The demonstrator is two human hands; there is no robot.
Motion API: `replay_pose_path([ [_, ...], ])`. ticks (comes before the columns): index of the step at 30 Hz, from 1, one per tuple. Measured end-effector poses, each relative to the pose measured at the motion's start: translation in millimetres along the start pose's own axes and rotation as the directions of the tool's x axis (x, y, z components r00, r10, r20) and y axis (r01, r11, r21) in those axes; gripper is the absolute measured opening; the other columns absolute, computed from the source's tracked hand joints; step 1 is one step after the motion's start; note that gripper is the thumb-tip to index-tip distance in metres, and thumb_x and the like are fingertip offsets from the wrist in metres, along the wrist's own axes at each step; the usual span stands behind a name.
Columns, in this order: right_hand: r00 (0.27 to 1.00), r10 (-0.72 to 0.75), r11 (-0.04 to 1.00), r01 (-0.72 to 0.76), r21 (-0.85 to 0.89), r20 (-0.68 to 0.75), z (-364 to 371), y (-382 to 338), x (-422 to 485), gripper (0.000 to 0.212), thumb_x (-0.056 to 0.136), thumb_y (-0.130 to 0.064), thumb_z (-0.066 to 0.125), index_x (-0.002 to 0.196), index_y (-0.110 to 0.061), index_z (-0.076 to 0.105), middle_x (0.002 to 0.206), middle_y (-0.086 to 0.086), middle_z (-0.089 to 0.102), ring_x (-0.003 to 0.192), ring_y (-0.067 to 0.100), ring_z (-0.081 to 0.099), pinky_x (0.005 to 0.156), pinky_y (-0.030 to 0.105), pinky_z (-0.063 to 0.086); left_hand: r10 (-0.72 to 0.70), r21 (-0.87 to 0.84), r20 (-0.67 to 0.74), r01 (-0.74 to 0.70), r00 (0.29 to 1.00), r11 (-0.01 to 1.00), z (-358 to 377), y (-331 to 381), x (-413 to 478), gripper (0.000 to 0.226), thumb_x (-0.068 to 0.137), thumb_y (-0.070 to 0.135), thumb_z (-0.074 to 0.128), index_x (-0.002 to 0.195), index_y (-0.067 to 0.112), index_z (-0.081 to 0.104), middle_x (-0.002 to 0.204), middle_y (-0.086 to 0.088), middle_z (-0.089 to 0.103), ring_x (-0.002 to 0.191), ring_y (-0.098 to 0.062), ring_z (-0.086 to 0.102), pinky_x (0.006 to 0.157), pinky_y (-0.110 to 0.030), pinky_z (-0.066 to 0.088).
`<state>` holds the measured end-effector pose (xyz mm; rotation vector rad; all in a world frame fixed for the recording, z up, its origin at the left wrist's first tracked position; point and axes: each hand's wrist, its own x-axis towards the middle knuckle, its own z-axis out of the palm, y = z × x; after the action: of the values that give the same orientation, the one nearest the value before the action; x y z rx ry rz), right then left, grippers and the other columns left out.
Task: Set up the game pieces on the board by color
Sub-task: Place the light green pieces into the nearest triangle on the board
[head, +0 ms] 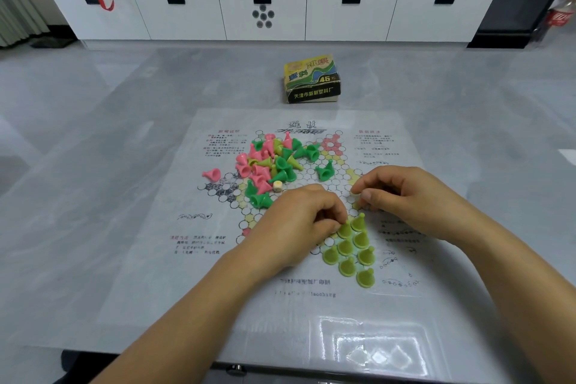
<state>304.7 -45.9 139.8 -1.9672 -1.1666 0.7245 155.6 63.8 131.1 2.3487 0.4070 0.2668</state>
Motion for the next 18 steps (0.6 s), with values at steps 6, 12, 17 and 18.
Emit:
replay_pose_path([
  [6,1.0,-0.008,1.0,0.008,0.014,0.003,0,1,0,0.015,0.087,-0.016,0.057,0.085,-0.029,0.064,0.079,-0.011,0.069,0.074,-0.005,0.063,0.071,0.008,0.049,0.006,0.007,-0.005,-0.006,1.0,1.0,0,-2,1,0.013,0.083,0.012,0.062,0.093,0.017,0.068,0.084,0.01,0.053,0.072,0.001,0.048,0.071,-0.015,0.04],
  [12,0.997,-0.032,0.999,0.031,-0.015,-0.075,1,-1,2,0.016,0.088,-0.015,0.055,0.086,-0.028,0.064,0.078,-0.01,0.069,0.067,-0.002,0.062,0.062,0.006,0.046,-0.001,0.098,-0.168,0.018,0.986,0.995,-7,-5,3,0.014,0.086,0.014,0.058,0.098,0.014,0.065,0.09,0.007,0.054,0.081,-0.004,0.048,0.074,-0.012,0.037],
  [17,0.986,-0.055,0.995,0.041,-0.088,-0.157,3,-3,7,0.014,0.088,-0.019,0.054,0.09,-0.03,0.063,0.08,-0.013,0.064,0.072,0.002,0.057,0.058,0.007,0.041,-0.065,0.235,-0.455,0.19,0.888,0.953,-32,-31,11,0.018,0.089,0.014,0.051,0.103,0.015,0.063,0.096,0.007,0.046,0.098,-0.011,0.043,0.085,-0.02,0.031],
  [18,0.986,-0.055,0.995,0.041,-0.093,-0.155,4,-3,9,0.013,0.089,-0.019,0.054,0.091,-0.029,0.063,0.08,-0.014,0.063,0.073,0.002,0.057,0.06,0.009,0.041,-0.081,0.228,-0.479,0.213,0.874,0.95,-35,-36,13,0.02,0.089,0.013,0.05,0.104,0.015,0.063,0.098,0.006,0.047,0.099,-0.012,0.043,0.084,-0.019,0.03],
])
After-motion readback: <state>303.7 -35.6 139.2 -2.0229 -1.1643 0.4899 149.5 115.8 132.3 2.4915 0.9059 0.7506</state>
